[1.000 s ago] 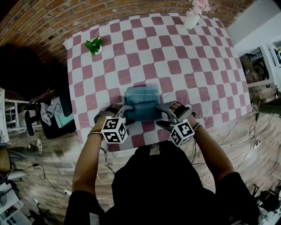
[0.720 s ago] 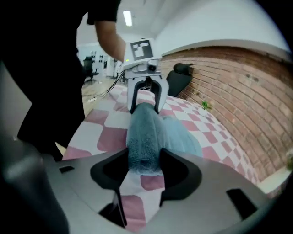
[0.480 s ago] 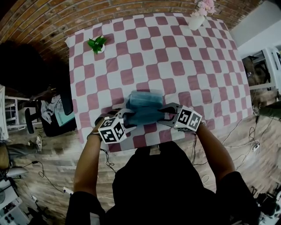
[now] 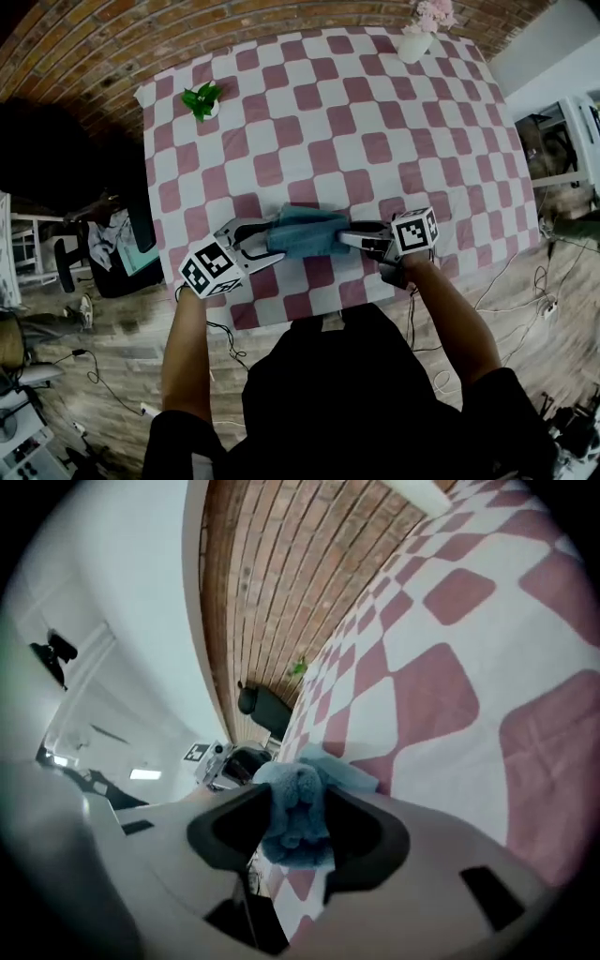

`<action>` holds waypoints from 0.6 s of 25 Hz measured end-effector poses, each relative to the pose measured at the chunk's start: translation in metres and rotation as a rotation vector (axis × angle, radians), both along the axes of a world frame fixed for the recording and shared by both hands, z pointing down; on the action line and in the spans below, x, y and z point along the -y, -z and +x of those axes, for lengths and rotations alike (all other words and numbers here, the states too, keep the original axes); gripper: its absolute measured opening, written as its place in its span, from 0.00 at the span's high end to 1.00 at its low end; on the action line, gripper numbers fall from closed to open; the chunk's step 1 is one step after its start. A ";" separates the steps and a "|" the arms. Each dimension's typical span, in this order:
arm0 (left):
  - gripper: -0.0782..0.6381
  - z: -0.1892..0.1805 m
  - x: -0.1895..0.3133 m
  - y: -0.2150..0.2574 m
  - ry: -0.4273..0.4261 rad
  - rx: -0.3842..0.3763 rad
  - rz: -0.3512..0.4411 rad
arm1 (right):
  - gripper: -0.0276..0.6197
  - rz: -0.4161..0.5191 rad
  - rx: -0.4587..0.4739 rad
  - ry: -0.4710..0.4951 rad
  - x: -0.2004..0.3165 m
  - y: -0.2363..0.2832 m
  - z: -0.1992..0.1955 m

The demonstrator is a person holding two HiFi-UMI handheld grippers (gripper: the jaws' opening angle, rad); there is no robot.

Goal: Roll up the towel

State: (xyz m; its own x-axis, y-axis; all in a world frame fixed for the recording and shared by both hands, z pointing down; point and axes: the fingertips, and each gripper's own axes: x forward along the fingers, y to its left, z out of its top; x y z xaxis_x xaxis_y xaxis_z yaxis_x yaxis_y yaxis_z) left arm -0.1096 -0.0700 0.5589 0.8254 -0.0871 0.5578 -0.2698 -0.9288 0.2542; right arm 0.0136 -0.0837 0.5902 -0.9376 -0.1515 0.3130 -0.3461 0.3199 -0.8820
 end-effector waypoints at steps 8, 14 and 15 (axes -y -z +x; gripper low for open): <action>0.50 -0.010 0.042 0.004 0.285 -0.054 0.064 | 0.69 0.046 -0.110 -0.310 0.035 -0.001 0.025; 0.54 -0.009 0.072 -0.010 0.401 0.142 0.276 | 0.69 0.173 -0.228 -0.431 0.052 -0.001 0.034; 0.56 -0.007 0.078 -0.011 0.396 0.174 0.315 | 0.69 0.237 -0.258 -0.439 0.055 0.006 0.036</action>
State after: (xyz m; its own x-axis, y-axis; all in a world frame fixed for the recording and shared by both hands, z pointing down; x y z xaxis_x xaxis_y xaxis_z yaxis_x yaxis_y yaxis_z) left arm -0.1162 -0.1481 0.5694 0.5928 -0.5586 0.5801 -0.6283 -0.7714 -0.1008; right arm 0.0497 -0.1388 0.5846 -0.6684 -0.6046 0.4333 -0.6863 0.2766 -0.6726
